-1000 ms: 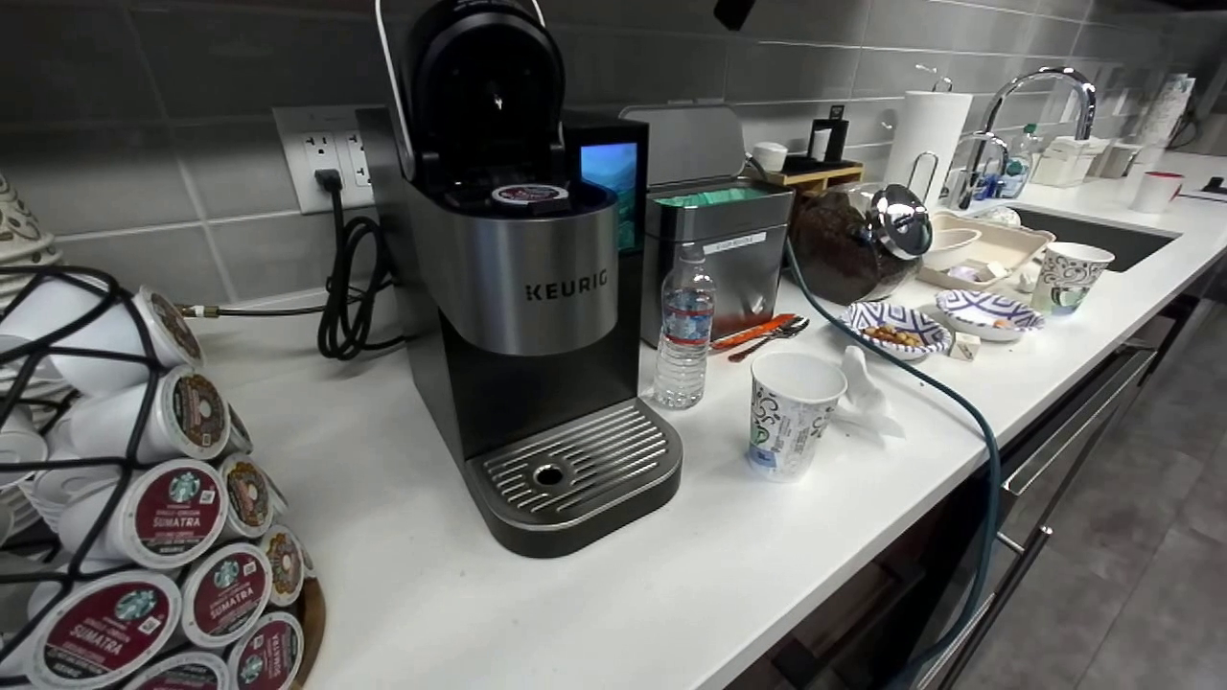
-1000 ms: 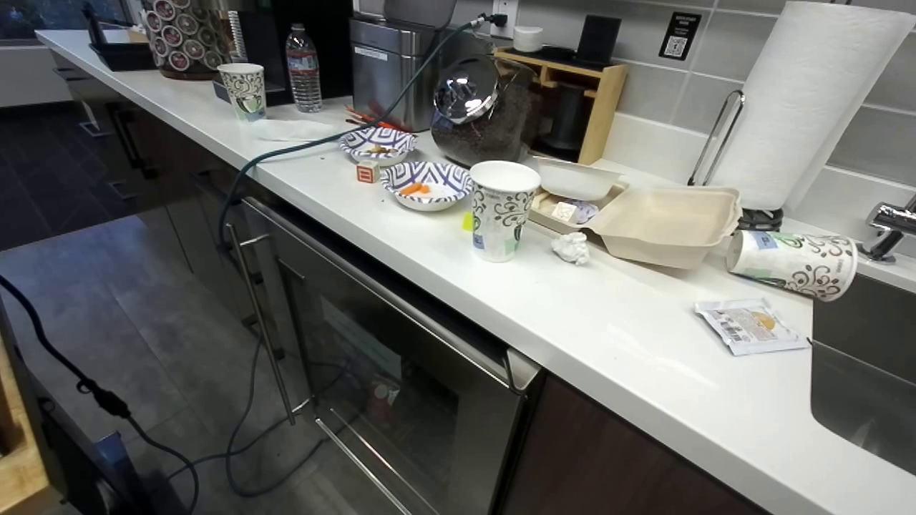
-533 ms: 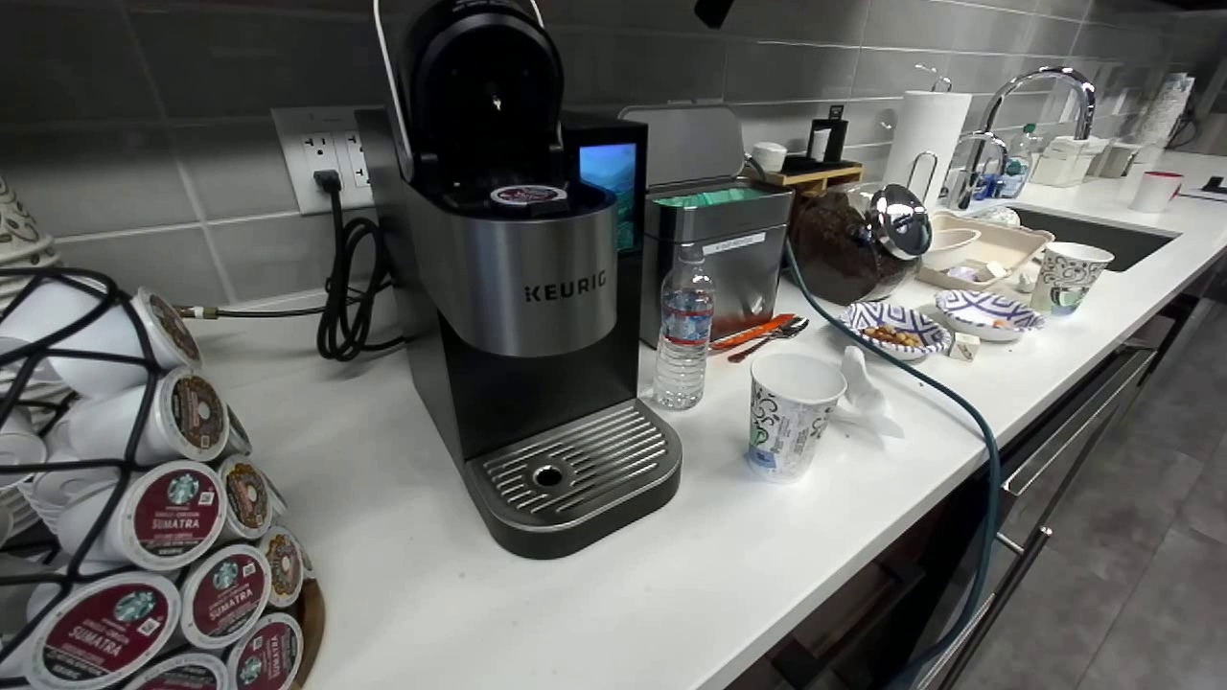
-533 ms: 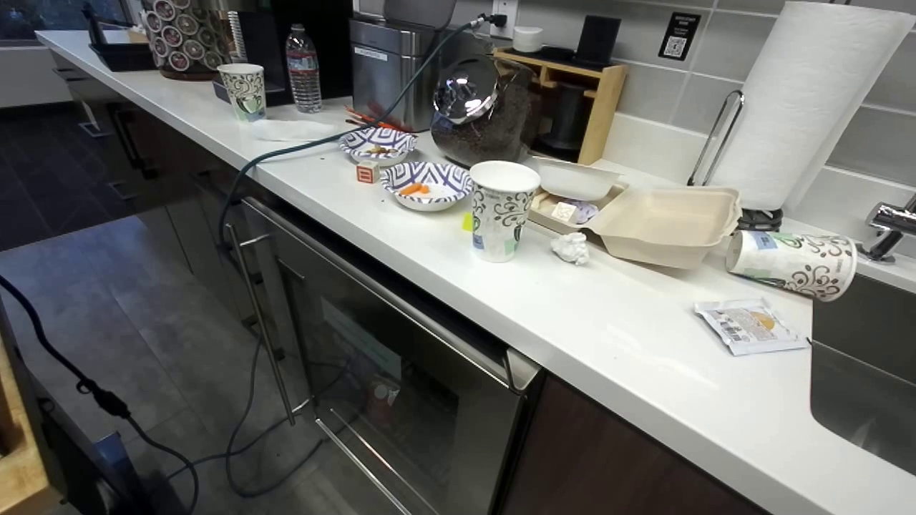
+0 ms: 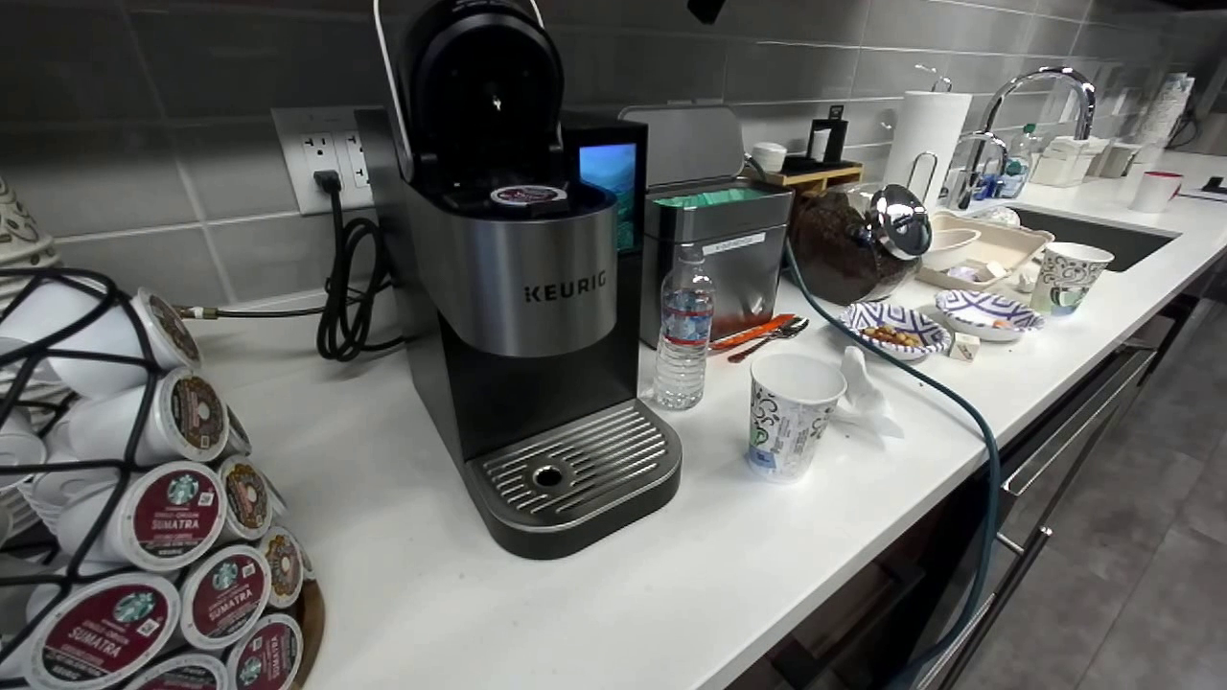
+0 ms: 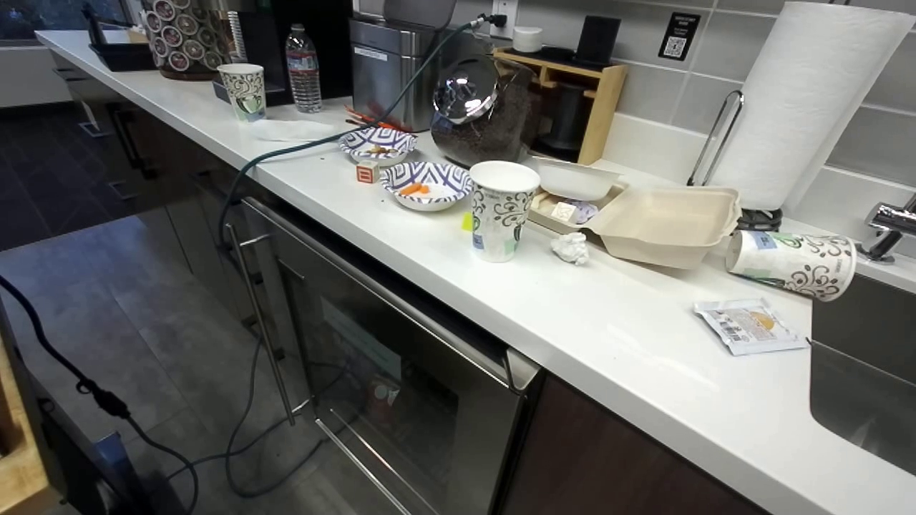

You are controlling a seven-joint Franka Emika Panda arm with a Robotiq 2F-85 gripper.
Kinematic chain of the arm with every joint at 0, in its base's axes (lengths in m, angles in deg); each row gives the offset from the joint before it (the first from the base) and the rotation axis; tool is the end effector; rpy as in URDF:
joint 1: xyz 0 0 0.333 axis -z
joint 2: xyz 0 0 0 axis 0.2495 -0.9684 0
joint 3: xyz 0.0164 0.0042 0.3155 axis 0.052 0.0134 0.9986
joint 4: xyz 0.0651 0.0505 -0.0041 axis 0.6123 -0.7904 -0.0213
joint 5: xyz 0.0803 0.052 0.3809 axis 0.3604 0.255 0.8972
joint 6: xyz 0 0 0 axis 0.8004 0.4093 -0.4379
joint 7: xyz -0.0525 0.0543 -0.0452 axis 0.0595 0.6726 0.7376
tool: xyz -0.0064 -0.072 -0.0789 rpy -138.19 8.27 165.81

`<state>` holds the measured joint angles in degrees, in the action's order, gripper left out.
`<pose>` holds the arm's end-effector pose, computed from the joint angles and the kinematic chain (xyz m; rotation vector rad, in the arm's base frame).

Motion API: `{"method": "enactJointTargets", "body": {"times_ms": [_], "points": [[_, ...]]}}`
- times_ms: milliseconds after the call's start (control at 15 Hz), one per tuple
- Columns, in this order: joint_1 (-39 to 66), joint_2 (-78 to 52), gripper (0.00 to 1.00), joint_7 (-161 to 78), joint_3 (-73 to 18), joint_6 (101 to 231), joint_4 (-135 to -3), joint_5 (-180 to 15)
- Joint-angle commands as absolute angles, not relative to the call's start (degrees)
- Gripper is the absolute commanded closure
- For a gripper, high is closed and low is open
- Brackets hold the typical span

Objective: Remove the white object from the coffee machine

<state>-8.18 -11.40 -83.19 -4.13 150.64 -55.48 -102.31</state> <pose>0.5318 0.4086 0.6314 -2.9270 -0.0155 -0.8160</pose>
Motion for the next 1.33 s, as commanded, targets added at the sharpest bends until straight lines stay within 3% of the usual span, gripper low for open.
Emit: {"method": "enactJointTargets", "body": {"times_ms": [0, 600, 1267], "points": [[-12.68, -15.51, 0.0, -83.59, -6.29, 149.41, -50.22, -102.73], [-18.89, -24.94, 0.0, -85.49, -10.61, 143.23, -40.31, -100.47], [-18.03, -29.47, 0.0, -82.5, -9.99, 144.01, -37.44, -103.5]]}}
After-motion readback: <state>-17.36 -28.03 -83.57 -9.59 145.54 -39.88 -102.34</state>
